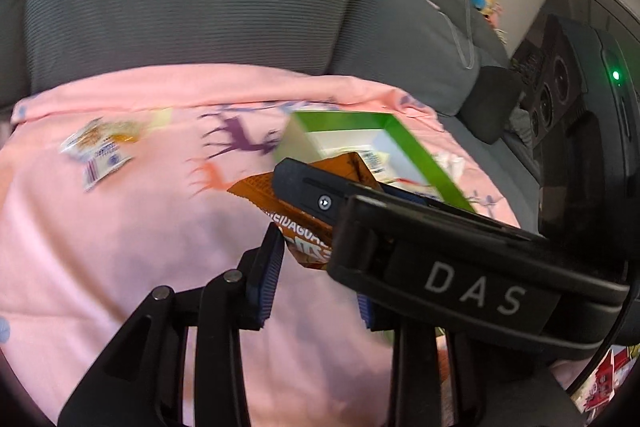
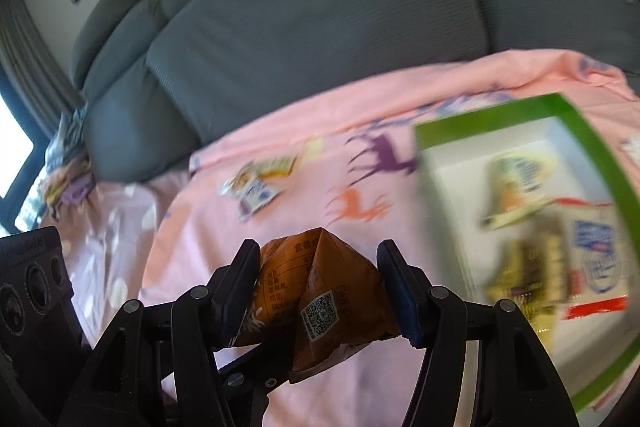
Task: Organize snacks
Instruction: 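Carry the orange bag into the green box and open the right gripper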
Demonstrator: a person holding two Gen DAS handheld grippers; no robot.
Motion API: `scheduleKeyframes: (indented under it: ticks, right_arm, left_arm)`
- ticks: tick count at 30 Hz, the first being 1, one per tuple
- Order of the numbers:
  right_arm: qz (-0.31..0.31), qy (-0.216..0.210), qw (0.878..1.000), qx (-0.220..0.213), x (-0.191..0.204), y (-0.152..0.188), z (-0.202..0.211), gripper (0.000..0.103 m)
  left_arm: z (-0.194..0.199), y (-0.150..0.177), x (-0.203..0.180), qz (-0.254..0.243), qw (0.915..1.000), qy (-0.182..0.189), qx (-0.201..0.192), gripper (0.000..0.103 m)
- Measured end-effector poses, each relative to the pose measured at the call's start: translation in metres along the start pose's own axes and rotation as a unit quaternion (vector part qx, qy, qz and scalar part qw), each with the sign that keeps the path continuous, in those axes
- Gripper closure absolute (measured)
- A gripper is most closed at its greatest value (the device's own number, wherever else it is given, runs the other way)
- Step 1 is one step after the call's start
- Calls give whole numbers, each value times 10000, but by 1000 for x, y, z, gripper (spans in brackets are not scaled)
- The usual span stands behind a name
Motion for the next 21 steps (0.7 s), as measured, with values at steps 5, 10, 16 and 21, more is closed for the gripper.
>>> scheduleKeyframes:
  ticks: [5, 10, 16, 21]
  right_arm:
    - [-316, 273, 9988, -250, -39, -10, 25, 39]
    - [-725, 561, 9953, -305, -77, -12, 37, 39]
    - [-1215, 854, 9888, -164, -119, -8, 42, 39]
    - [-1523, 974, 9835, -7, -142, -3, 39, 39]
  left_arm:
    - [-24, -12, -36, -268, 9992, 277, 99, 73]
    - [-52, -15, -65, -366, 9965, 608, 444, 73]
    - [-83, -9, -89, -325, 9924, 816, 859, 73]
    - [-99, -2, -97, -251, 9887, 921, 1153, 73]
Point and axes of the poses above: each gripper's, at about its wrist camera, not at the fingertips, and z roughly against the way its jaws point, x to its left, y to its underside, the point moved 2 cm from there along -z, roughly the way its jaws point, and after that the axes turned 2 degrees about y, right-handed, at the moved point
